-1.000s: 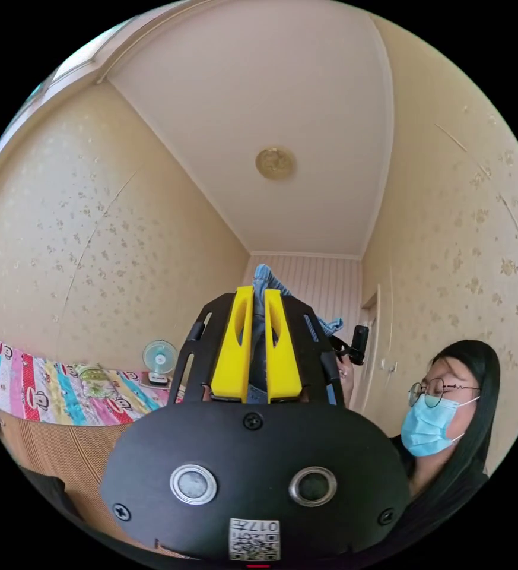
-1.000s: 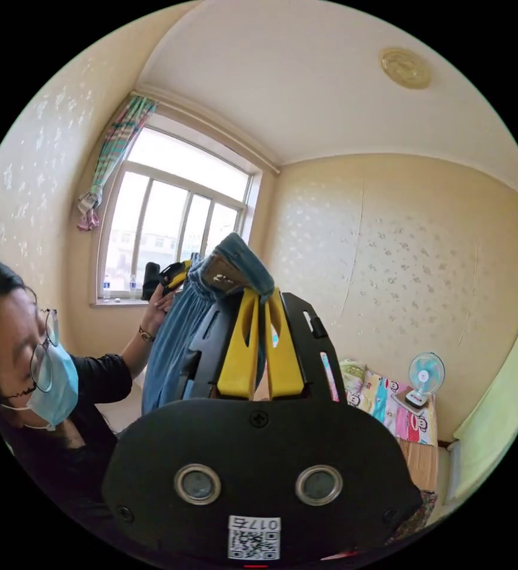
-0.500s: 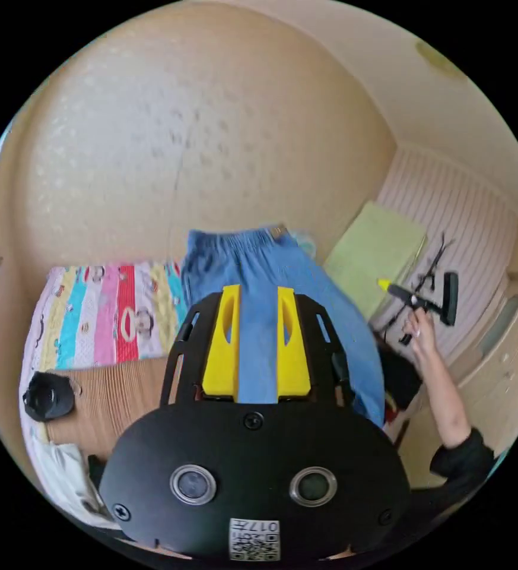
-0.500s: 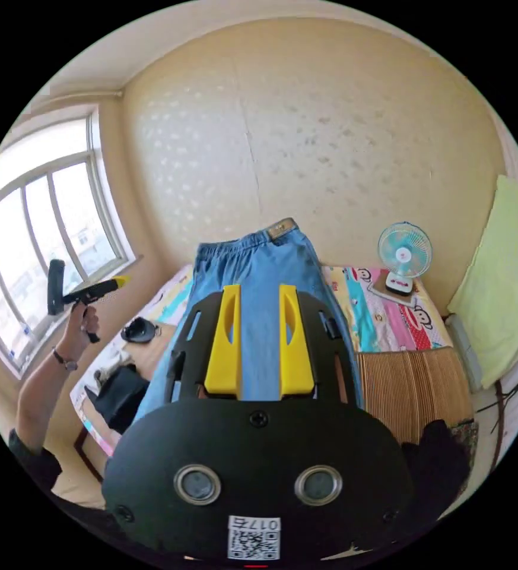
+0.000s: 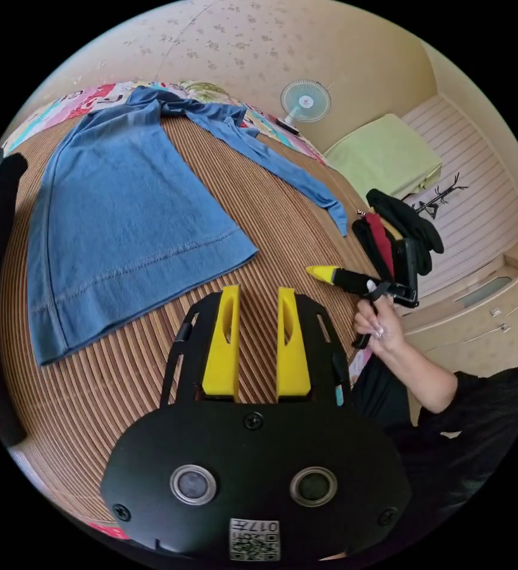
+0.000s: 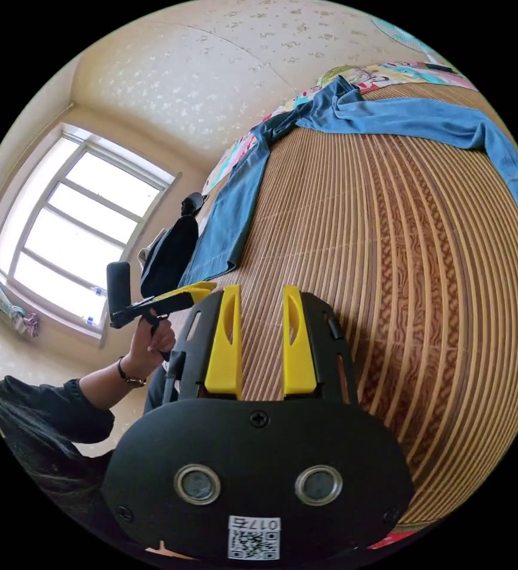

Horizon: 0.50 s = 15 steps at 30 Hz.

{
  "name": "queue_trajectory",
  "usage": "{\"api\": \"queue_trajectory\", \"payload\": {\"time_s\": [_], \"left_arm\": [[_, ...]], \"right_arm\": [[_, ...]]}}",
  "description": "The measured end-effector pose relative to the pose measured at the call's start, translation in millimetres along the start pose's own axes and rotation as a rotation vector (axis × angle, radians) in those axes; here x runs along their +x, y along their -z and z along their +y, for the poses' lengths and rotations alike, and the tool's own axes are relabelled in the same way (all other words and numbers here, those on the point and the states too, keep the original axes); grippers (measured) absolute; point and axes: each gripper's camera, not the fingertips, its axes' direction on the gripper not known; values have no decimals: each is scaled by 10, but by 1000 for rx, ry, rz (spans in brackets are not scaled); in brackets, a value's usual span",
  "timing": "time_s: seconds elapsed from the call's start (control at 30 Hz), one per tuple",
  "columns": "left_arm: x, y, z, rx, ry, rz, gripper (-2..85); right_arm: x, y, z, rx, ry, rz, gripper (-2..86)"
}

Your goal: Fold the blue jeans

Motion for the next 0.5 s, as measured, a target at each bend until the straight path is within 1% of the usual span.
{"api": "queue_trajectory", "payload": {"time_s": [0.03, 0.1, 0.17, 0.23, 0.27, 0.3, 0.33, 0.37, 0.4, 0.43, 0.47, 0.5], "left_arm": [[4, 109, 8, 36, -3, -19, 100], [-1, 494, -72, 162, -9, -169, 102], [-45, 616, -261, 189, -30, -248, 122], [-169, 535, -475, 150, -32, -263, 132], [-326, 338, -588, 61, -8, -277, 125], [-567, 22, -607, -84, 78, -319, 111], [-640, -44, -560, -82, 103, -344, 100], [-642, 81, -419, 20, 132, -346, 71], [-708, 126, -323, 22, 226, -323, 35], [-738, 152, -265, 25, 256, -284, 33], [-770, 211, -118, 17, 277, -206, 29], [-737, 285, 80, 13, 269, -190, 24]], "right_arm": [[-26, 41, 34, -6, 5, 24, 71], [-125, 150, 196, -31, 23, 205, 41], [-205, 202, 333, -19, 124, 272, 28], [-207, 259, 430, 12, 163, 316, 19], [-188, 311, 455, 26, 176, 333, 15], [-149, 369, 458, 29, 183, 338, 12], [-123, 401, 460, 32, 186, 334, 11], [-54, 480, 467, 39, 186, 311, 9], [33, 565, 464, 36, 177, 273, 8], [78, 606, 465, 35, 173, 250, 8], [167, 687, 477, 32, 164, 203, 8], [238, 760, 507, 36, 160, 168, 7]]}}
